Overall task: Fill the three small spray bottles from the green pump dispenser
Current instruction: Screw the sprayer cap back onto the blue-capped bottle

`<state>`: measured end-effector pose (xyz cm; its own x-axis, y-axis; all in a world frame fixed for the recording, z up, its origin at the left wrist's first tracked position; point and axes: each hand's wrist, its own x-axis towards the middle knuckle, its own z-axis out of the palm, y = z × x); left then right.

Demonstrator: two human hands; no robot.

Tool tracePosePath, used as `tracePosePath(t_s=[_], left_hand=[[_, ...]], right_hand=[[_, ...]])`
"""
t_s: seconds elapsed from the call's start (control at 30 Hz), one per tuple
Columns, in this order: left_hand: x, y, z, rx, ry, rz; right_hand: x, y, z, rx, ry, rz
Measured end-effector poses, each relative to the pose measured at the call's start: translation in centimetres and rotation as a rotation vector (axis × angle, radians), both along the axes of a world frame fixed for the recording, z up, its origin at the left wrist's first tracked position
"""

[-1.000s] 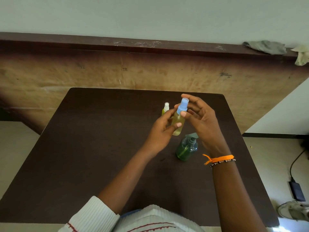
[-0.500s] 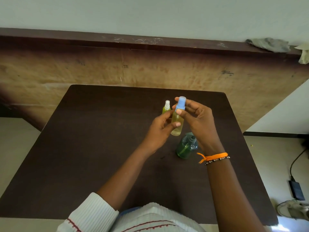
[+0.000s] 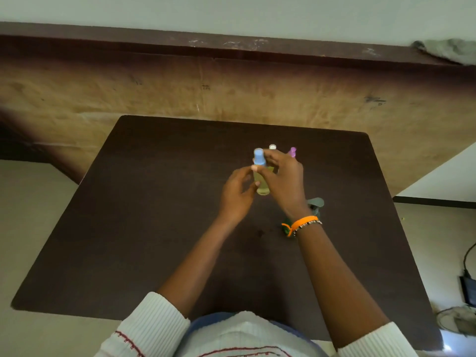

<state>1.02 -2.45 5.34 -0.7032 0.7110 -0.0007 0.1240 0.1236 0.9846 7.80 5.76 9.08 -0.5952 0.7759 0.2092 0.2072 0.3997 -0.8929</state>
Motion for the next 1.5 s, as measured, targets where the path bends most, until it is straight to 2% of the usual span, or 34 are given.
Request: tracePosePath(t_s=[0.23,0.53,0.83,1.37,1.5], left_hand=[[-1.9,-1.0,-1.4,-0.091,-0.118,0.163],[-3.1,-1.0,-3.1,-0.16,-0.118,0.195],[-3.7,-0.9,-4.0,-0.17,-0.169,0.221],[-3.9,-0.6,-3.9,-0.134,-0.224,0.227],[-3.4,-0.5,-3.5,-0.113,-0.21,0.215]], right_hand=[[-5.3,1.2,-3.2,0.023,-0.071,-0.086],[-7.5,3.2,-6.0,0.006,-0.215,-0.096],[-9.1,4.6,-7.7,0.083,-0.339,-0.065],[-8.8,3.9,-7.4,0.149,-0.384,-0.154],[-7.3,2.2,-5.5,0.196,-0.277,-0.214]])
